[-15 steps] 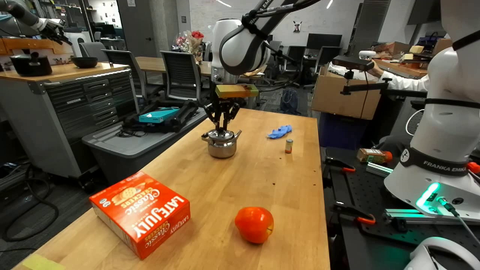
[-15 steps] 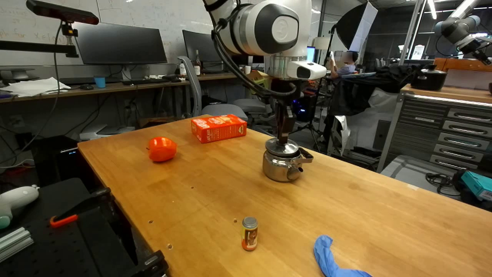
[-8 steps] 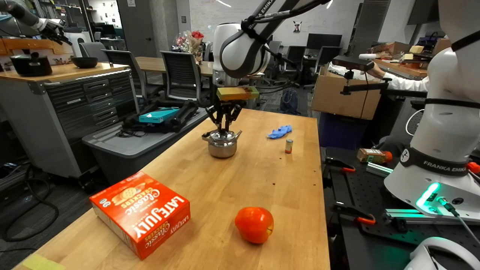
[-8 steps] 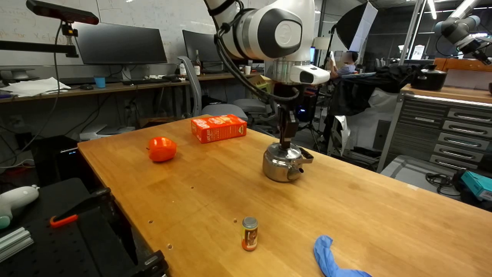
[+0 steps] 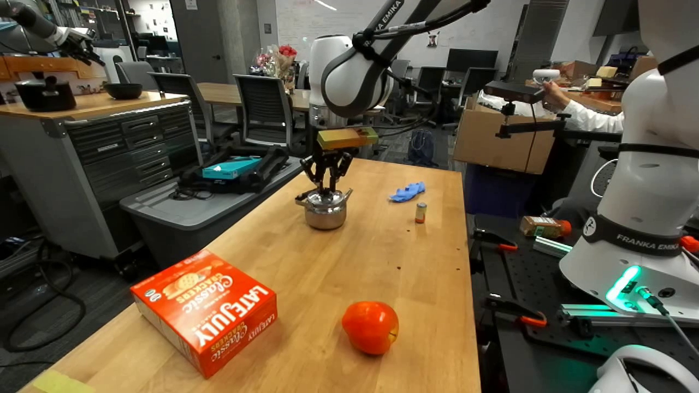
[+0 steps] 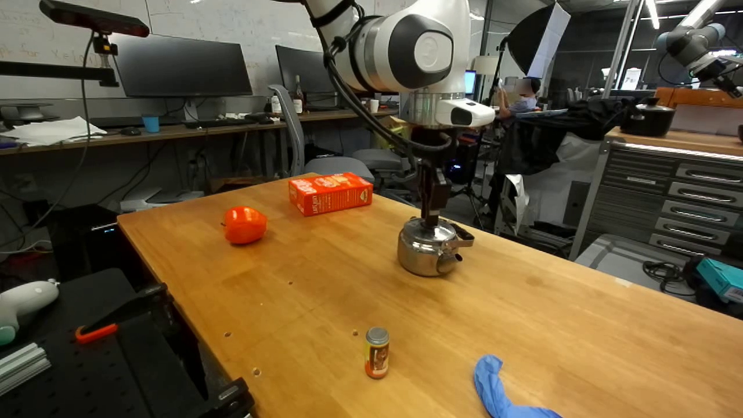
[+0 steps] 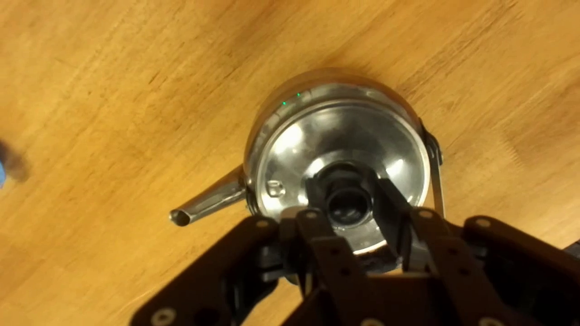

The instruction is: Put the silver lid on top of the kettle

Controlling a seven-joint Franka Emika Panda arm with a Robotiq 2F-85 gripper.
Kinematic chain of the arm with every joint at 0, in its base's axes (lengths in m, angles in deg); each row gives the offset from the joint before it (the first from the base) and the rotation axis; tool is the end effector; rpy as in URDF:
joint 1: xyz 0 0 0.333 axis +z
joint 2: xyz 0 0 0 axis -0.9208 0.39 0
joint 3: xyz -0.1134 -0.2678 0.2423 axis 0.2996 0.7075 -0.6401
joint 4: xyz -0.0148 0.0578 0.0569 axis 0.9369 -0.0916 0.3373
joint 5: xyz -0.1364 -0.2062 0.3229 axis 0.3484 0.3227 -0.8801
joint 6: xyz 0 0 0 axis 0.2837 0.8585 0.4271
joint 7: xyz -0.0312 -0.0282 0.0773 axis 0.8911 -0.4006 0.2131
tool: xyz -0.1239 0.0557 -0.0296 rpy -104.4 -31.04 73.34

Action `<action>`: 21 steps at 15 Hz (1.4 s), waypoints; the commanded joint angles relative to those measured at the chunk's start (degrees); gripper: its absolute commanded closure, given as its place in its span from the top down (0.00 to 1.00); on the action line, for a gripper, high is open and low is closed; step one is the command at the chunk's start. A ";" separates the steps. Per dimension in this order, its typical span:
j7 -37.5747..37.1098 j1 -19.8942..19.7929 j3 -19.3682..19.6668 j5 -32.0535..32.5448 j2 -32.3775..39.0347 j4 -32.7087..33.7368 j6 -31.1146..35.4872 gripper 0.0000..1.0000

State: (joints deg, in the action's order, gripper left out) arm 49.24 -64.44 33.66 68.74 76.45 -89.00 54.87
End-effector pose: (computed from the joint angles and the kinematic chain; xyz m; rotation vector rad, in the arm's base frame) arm 0.6464 -0.0529 0.2430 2.9247 -1.0790 0.0981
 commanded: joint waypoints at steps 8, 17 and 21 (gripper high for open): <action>9.75 -0.42 -4.78 -6.02 -13.47 -7.09 -1.22 1.00; 28.34 -1.82 -7.18 -13.16 -26.09 -12.17 -14.17 1.00; 34.43 -1.63 -6.92 -13.72 -30.78 -14.64 -18.17 1.00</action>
State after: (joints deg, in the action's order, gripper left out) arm 78.26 -65.32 27.16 56.81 50.85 -100.74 39.94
